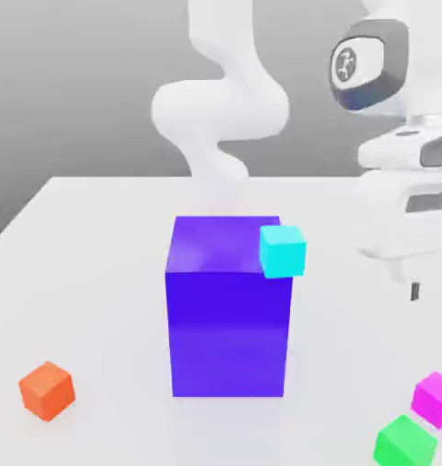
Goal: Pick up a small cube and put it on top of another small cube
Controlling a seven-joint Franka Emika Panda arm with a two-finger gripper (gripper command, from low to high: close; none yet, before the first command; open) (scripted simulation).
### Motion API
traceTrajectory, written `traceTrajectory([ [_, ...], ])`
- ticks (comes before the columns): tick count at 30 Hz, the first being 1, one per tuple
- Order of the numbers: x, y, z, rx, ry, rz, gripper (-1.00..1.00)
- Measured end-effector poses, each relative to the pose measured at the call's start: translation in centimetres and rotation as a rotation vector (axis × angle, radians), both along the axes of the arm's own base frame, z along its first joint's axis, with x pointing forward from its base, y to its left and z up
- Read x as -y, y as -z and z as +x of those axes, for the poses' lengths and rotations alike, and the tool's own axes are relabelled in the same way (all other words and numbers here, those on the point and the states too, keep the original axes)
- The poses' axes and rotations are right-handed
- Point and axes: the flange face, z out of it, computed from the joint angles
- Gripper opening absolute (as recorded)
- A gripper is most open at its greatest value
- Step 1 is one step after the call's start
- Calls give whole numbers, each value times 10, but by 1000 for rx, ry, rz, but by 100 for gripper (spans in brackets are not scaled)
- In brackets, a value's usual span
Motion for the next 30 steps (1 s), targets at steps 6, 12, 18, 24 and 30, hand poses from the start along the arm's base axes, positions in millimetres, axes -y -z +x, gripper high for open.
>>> traceTrajectory([
  [6,-47,105,-41,-154,-113,-23,0],
  [12,-60,190,-57,-198,-147,-26,-100],
  [18,-60,196,-57,-198,-148,-26,-100],
  [24,-56,135,-52,-198,-146,-27,-100],
  [30,9,93,19,-199,-125,-25,-100],
])
